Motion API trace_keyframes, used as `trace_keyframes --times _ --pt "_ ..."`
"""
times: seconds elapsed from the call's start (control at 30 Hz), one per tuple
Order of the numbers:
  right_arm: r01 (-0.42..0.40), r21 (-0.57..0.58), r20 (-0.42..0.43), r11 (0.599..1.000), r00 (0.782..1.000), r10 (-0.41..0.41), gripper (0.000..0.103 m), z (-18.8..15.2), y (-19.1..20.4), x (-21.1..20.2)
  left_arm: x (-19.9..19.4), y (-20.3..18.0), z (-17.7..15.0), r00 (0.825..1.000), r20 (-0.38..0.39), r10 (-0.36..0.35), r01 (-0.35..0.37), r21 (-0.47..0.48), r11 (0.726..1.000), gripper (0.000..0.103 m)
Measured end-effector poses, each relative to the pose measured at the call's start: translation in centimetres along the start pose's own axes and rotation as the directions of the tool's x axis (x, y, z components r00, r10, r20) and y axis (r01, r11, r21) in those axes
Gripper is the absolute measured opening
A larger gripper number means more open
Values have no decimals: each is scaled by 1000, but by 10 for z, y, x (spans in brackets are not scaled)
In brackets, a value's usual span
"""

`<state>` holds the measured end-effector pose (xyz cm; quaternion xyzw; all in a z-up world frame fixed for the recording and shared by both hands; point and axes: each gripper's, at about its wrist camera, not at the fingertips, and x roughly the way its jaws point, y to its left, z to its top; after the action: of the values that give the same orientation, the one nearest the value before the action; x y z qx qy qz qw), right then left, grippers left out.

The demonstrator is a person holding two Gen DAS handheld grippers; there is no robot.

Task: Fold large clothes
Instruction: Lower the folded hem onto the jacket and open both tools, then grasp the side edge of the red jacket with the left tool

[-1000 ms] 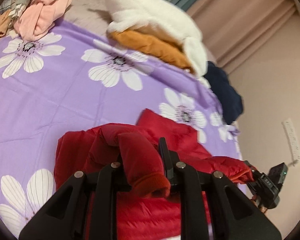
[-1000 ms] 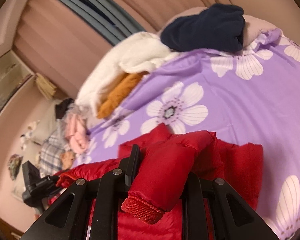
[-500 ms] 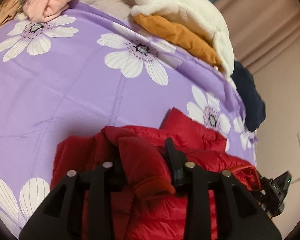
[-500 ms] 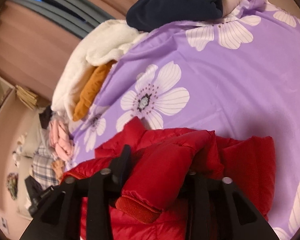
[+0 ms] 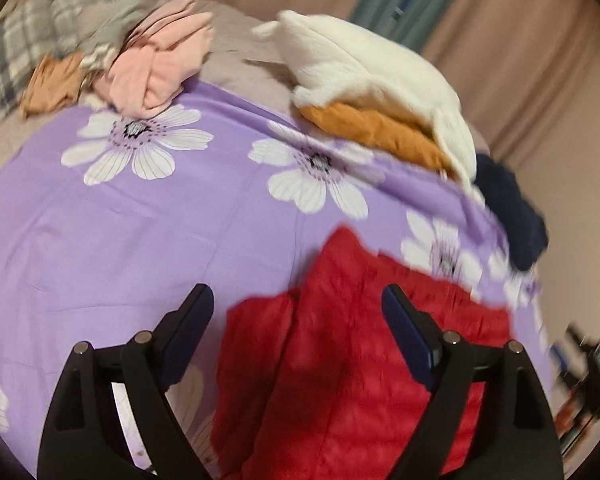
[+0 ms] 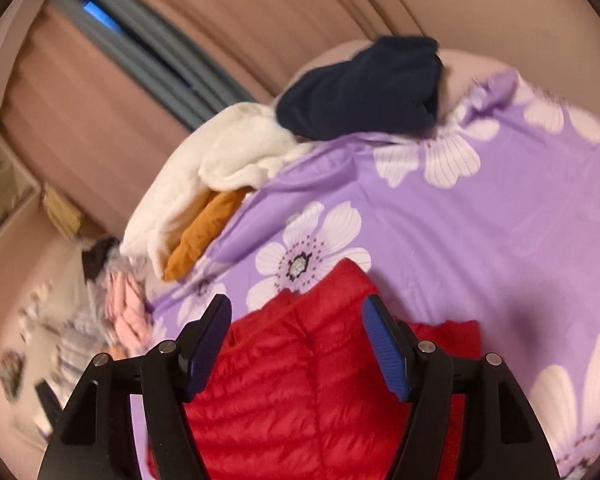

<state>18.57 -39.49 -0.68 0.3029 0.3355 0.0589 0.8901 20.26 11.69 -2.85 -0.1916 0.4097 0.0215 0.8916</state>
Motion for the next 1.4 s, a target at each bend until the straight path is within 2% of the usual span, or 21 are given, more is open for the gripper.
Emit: trace_keyframes --times 0.1,0.2,0.27,0.37,0.43,0.53,0.8,1.0,1.17,1.27,1.4 --pt "48 -164 -31 985 998 -53 68 -21 22 4 -1 -19 -22 1000 -22 4 -2 99 995 85" --pt "96 -353 -43 931 992 -119 68 -55 45 12 2 -41 -46 999 -45 7 2 190 982 83" --pt "97 -436 -46 895 990 -130 68 -76 53 14 6 -59 -60 999 -51 11 3 263 965 80" --pt "77 -496 -62 865 990 -124 68 -97 64 22 12 -82 -76 998 -53 19 1 345 939 65" --pt "58 -514 -70 856 991 -110 68 -105 69 25 20 -92 -85 997 -73 3 24 369 929 57" --pt "56 -540 -89 840 988 -123 65 -116 73 37 34 -99 -93 997 -78 17 14 390 921 54" --pt "107 -575 -126 811 968 -217 65 -140 60 72 68 -97 -105 990 -129 61 -2 414 910 56" --pt "112 -579 -133 808 964 -229 65 -144 59 78 74 -98 -107 989 -128 74 -12 426 905 57" --pt "109 -571 -134 814 965 -224 65 -141 64 69 62 -93 -104 988 -144 55 4 380 925 56" --pt "71 -566 -128 821 977 -172 65 -139 69 46 41 -88 -105 990 -134 31 18 355 935 56" --pt "95 -606 -57 790 985 -161 65 -145 72 9 11 -76 -115 994 -105 2 33 329 944 56"
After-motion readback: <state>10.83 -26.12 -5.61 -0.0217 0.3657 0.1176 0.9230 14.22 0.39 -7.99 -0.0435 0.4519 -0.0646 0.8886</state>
